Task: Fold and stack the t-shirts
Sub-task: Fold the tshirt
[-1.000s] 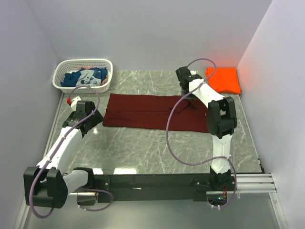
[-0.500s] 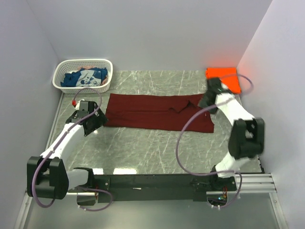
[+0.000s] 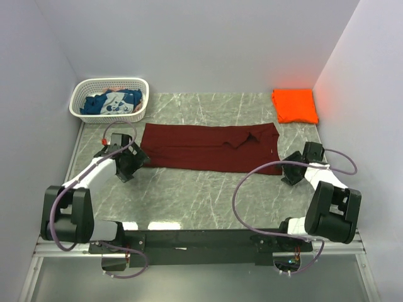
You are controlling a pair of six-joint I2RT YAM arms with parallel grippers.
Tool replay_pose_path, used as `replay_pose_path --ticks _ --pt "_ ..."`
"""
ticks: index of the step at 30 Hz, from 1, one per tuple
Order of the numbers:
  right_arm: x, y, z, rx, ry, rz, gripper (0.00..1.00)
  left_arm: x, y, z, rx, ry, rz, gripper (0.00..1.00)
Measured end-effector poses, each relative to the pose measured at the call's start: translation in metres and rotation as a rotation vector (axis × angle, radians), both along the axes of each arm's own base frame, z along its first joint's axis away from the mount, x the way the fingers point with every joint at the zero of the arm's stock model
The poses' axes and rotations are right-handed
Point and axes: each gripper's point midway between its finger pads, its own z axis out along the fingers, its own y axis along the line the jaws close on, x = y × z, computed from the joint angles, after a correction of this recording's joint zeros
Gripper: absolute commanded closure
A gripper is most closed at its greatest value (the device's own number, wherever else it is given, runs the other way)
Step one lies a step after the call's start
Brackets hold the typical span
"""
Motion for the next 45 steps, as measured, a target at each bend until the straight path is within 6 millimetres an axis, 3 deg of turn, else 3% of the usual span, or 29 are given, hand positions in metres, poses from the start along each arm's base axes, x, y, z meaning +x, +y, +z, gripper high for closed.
replay_pose_path --ticks 12,24,30,36,39,43,45 --pt "0.025 -0.004 -0.008 0.116 -0.121 -0.031 0.49 0.010 -0.009 -0.016 -0.055 0.043 0.022 0.10" --pt "0.028 -0.005 -0.010 0.119 -0.135 -0.014 0.54 0.023 -0.004 -0.019 -0.055 0.033 0.097 0.20" --pt "0.028 -0.006 -0.012 0.118 -0.132 -0.008 0.61 0.029 0.006 -0.023 -0.034 0.024 0.157 0.32" --pt "0.028 -0.007 -0.016 0.116 -0.122 0.001 0.80 0.036 0.012 -0.026 -0.014 0.018 0.191 0.55" --pt "0.029 -0.008 -0.017 0.114 -0.117 0.006 0.90 0.036 0.017 -0.030 -0.002 0.027 0.208 0.79" --pt "0.027 -0.009 -0.017 0.108 -0.105 0.007 0.99 0.033 0.019 -0.032 0.001 0.034 0.226 0.95" --pt "0.026 -0.011 -0.017 0.104 -0.090 0.000 1.00 0.032 0.020 -0.032 -0.001 0.033 0.232 0.97"
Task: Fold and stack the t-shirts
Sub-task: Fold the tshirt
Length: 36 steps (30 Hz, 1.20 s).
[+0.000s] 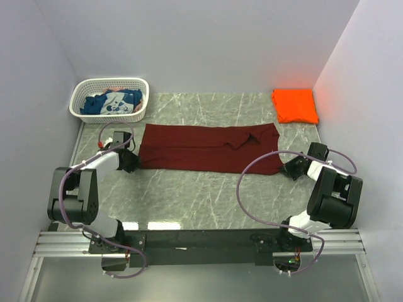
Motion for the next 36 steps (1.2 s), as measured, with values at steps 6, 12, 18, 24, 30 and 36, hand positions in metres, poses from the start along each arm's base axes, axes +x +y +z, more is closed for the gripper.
replay_pose_path --ticks 6,12,18,24,30,36 --pt "-0.013 -0.008 0.000 -0.027 0.070 -0.027 1.00 -0.033 0.003 -0.001 -0.009 0.031 0.027 0.97" --pt "-0.034 -0.013 -0.001 -0.069 0.147 -0.037 0.96 -0.081 0.003 -0.003 -0.038 0.050 0.058 0.93" --pt "-0.043 -0.019 0.002 -0.119 0.170 -0.038 0.69 -0.112 0.005 0.000 -0.043 0.083 0.074 0.64" --pt "-0.040 -0.034 0.022 -0.212 0.108 -0.066 0.50 -0.099 0.020 0.041 0.033 0.023 0.098 0.42" --pt "-0.033 -0.038 0.051 -0.315 0.012 -0.063 0.50 -0.070 0.017 0.091 0.042 -0.128 0.048 0.45" --pt "-0.013 0.014 0.074 -0.300 -0.138 0.126 0.55 -0.067 -0.028 0.089 -0.039 -0.166 -0.120 0.65"
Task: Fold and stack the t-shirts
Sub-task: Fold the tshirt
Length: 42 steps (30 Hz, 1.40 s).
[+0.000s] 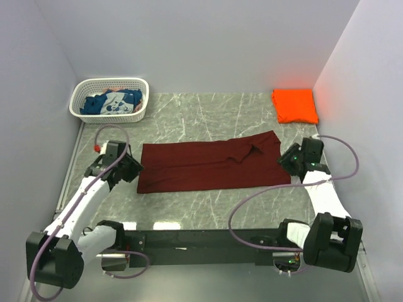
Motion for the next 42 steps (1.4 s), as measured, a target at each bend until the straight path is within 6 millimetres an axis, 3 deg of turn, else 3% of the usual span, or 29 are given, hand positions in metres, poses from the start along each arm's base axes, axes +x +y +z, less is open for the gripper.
replay_pose_path --ticks 4,10,15,20,26,28,32,35,36,37,42 --pt "0.004 0.040 0.000 0.078 -0.047 0.151 0.56 0.006 -0.025 -0.012 -0.034 0.011 -0.083 0.72" --pt "-0.001 0.062 -0.027 0.187 0.027 0.230 0.56 0.024 -0.030 -0.040 -0.026 0.060 -0.085 0.78" --pt "-0.010 0.065 -0.046 0.212 0.088 0.238 0.56 0.032 -0.024 -0.065 -0.015 0.110 -0.057 0.81" --pt "-0.017 0.054 -0.062 0.223 0.140 0.195 0.56 0.028 0.002 -0.088 -0.027 0.164 0.049 0.81" --pt "-0.017 0.048 -0.065 0.219 0.145 0.170 0.55 0.034 0.014 -0.087 -0.039 0.146 0.097 0.78" --pt "-0.017 0.047 -0.065 0.217 0.144 0.170 0.55 0.034 0.015 -0.086 -0.039 0.143 0.097 0.72" --pt "-0.017 0.048 -0.060 0.208 0.129 0.182 0.55 0.035 0.018 -0.080 -0.023 0.134 0.099 0.55" --pt "-0.014 0.054 -0.051 0.206 0.099 0.209 0.54 0.034 0.024 -0.064 0.006 0.108 0.099 0.34" --pt "-0.012 0.057 -0.049 0.208 0.091 0.219 0.53 0.035 0.027 -0.054 0.021 0.088 0.094 0.23" --pt "-0.010 0.061 -0.045 0.214 0.078 0.234 0.53 0.038 0.029 -0.040 0.040 0.057 0.087 0.18" --pt "0.006 0.090 -0.032 0.267 0.015 0.305 0.49 0.058 0.041 0.030 0.134 -0.138 0.045 0.03"
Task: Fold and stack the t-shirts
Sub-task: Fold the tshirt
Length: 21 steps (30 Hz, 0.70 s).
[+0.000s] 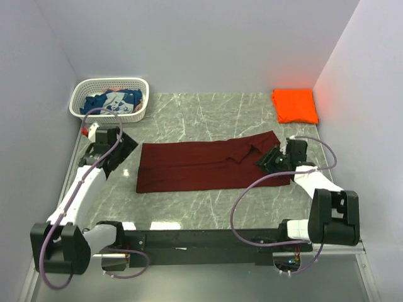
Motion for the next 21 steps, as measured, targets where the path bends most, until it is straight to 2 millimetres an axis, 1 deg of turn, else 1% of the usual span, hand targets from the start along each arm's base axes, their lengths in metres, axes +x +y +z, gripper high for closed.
replay_pose_path --ticks 1,3,6,8,10,12,17,21 --pt "0.003 0.005 0.001 0.010 -0.005 0.009 0.48 0.002 0.002 0.011 0.023 -0.030 -0.011 0.03" --pt "0.011 0.019 0.001 0.033 -0.011 0.033 0.48 0.002 0.006 0.022 0.065 -0.063 -0.034 0.02" --pt "0.021 0.040 0.000 0.061 -0.019 0.065 0.48 0.000 0.009 0.025 0.120 -0.070 -0.075 0.03" --pt "0.027 0.054 0.000 0.079 -0.024 0.081 0.49 -0.002 0.010 0.019 0.142 -0.066 -0.096 0.04" --pt "0.032 0.064 -0.002 0.094 -0.022 0.087 0.49 -0.006 0.010 0.007 0.154 -0.043 -0.112 0.05" --pt "0.037 0.070 -0.005 0.098 -0.013 0.086 0.50 -0.012 0.010 -0.002 0.162 -0.013 -0.122 0.06" --pt "0.049 0.082 -0.008 0.079 -0.006 0.085 0.51 -0.010 0.011 -0.004 0.175 -0.009 -0.134 0.07" --pt "0.052 0.091 -0.008 0.063 -0.011 0.097 0.52 -0.010 0.011 -0.005 0.178 -0.008 -0.136 0.07"
